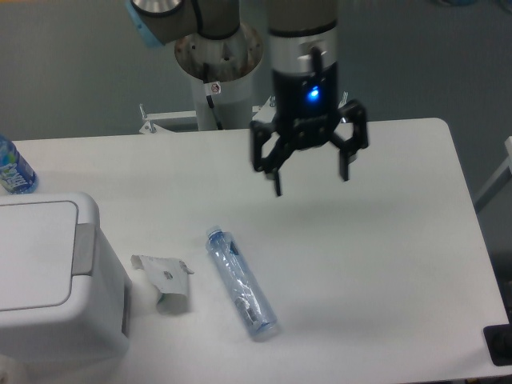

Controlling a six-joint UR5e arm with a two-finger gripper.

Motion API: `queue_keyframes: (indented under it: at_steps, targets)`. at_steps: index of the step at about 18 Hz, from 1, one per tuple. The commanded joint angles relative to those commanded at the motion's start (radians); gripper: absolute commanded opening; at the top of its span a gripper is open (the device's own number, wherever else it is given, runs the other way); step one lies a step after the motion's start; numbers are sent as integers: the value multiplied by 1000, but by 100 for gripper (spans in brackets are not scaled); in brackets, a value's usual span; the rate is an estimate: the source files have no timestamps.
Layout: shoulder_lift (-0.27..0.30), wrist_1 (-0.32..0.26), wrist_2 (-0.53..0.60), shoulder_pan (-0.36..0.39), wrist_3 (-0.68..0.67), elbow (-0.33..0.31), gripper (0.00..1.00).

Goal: Open the trash can
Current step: 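Move the open gripper over the white trash can lid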

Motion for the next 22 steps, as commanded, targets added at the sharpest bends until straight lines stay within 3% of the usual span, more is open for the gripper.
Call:
queue_keyframes:
  at_steps: [6, 12, 22]
  targets:
    - [-52, 20, 3, -103, -89, 41, 100]
    - [-57, 19, 11, -190, -102, 28, 100]
    - [-66, 16, 12, -258, -118, 11, 100]
